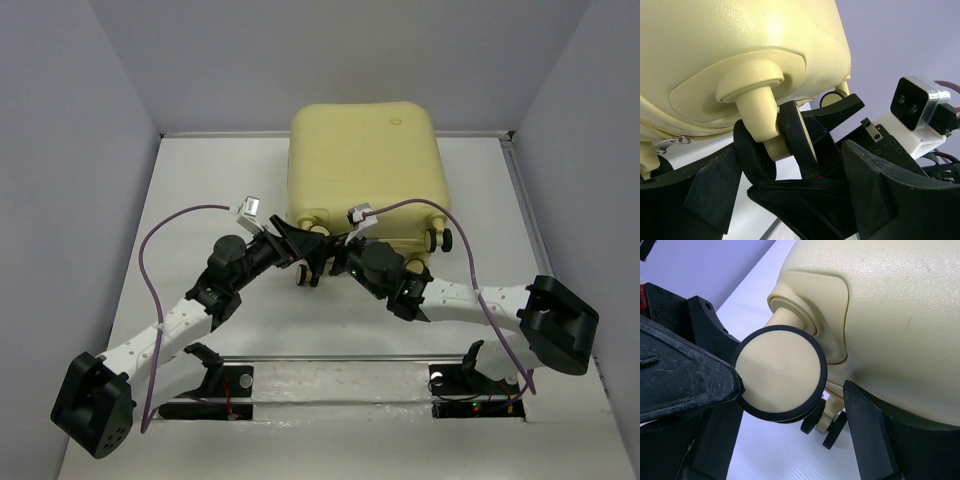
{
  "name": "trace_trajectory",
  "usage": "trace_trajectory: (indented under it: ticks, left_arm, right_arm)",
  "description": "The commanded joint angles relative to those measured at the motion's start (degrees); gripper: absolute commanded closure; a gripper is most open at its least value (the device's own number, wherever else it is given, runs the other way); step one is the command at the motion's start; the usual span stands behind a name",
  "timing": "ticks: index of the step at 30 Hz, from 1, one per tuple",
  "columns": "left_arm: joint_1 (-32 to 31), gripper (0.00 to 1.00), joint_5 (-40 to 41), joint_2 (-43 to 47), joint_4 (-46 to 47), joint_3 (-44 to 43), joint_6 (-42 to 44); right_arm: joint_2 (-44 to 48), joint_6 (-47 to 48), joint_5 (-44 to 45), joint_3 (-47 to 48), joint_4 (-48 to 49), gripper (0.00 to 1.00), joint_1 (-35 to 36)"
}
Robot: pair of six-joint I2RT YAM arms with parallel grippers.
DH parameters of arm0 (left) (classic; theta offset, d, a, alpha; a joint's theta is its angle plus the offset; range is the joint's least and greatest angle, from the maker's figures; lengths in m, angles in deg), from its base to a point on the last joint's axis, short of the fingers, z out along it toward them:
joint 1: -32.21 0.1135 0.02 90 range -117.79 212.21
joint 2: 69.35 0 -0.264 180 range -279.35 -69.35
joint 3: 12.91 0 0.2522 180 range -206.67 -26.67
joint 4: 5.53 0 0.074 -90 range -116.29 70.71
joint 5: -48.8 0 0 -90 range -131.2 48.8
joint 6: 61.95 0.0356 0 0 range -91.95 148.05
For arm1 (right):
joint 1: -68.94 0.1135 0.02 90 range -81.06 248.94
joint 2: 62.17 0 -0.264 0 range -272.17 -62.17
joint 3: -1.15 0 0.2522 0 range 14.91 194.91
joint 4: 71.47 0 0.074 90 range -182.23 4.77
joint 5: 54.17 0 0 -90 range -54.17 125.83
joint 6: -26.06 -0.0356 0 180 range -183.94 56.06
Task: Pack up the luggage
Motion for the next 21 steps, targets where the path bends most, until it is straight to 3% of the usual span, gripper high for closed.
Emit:
trace_trajectory:
  ticks: [1,8,13,17,21]
  left_arm:
    - [-1.33,0.14,-4.97,0.48,4.18,-2.49,3.73]
    - [-1.24,0.14,-4.8,1.18,4.44,-2.05,3.29]
    - [-1.24,0.09,-5.41,0.56,6.11,-1.44,1.37]
    - [-1.24,0.03,-5.06,1.09,8.66,-0.12,-1.27]
    - [-1.24,0.03,-5.59,1.0,11.64,0.76,-3.03]
  right_arm:
    - [1.39,-3.91,2.51,6.02,13.15,0.16,-1.44]
    - [0.95,-5.76,-0.91,4.11,16.04,0.11,-1.44]
    - [0.95,-5.32,-3.64,1.37,24.91,0.11,-1.44]
    - [2.0,-5.15,-2.06,-2.23,31.86,0.1,-1.44]
    - [1.39,-3.13,0.84,-0.92,31.08,0.1,-1.44]
